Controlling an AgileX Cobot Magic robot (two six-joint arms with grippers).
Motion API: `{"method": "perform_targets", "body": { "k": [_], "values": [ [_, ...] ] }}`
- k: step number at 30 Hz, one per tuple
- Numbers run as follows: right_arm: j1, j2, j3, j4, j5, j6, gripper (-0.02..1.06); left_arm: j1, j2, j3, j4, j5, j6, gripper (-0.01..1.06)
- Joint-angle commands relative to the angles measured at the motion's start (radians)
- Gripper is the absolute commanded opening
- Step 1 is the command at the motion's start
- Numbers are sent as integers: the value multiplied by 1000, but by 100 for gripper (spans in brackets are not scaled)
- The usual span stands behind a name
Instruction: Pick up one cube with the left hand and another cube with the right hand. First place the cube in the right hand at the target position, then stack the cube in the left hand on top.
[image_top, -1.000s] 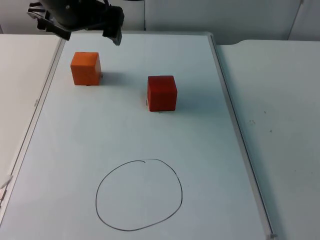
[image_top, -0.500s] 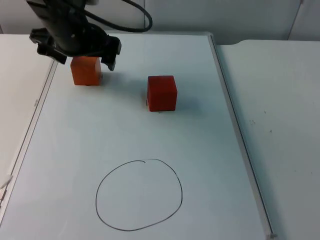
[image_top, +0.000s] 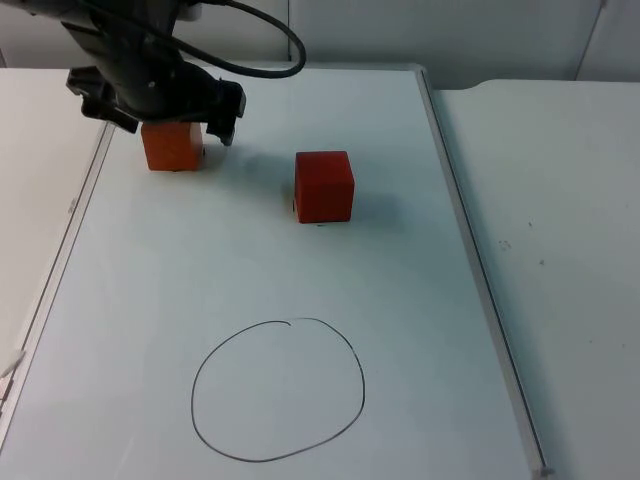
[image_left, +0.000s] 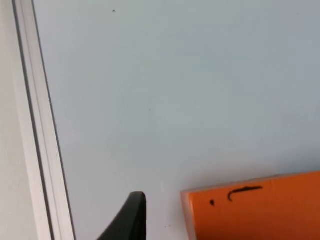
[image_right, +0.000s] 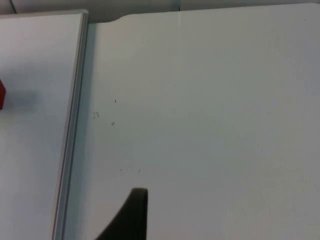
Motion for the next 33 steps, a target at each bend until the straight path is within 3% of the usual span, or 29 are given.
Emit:
{"method": "perform_targets", "body": {
  "k": [1, 7, 9, 10, 12, 14, 21, 24, 26, 30, 33],
  "values": [
    [-7, -2, 4, 5, -7, -5, 104, -5, 1, -5, -3, -12, -8, 104],
    [-7, -2, 4, 5, -7, -5, 104, -5, 3, -5, 4, -14, -8, 99],
    [-7, -2, 4, 5, -7, -5, 104, -5, 3, -5, 9, -14, -15, 86],
    [-7, -2, 4, 5, -7, -5, 104, -5, 3, -5, 9, -14, -15, 86],
    [-7, -2, 4, 5, -7, -5, 104, -5, 3, -5, 14, -14, -17, 67],
    [-7, -2, 4, 5, -7, -3, 104, -5, 3, -5, 16, -12, -17, 57],
    [-7, -2, 4, 5, -7, -3, 104, -5, 1, -5, 16, 12, -17, 35],
    [-7, -2, 4, 5, -7, -3, 104, -5, -29, -7, 16, 65, -17, 21],
    [-7, -2, 4, 5, -7, -3, 104, -5, -47, -14, 16, 89, -17, 18],
    [-7, -2, 4, 5, -7, -3, 104, -17, -181, -54, 10, 215, -15, 18],
    [-7, -2, 4, 5, -7, -3, 104, -28, -263, -58, 10, 251, -3, 18]
  ]
}}
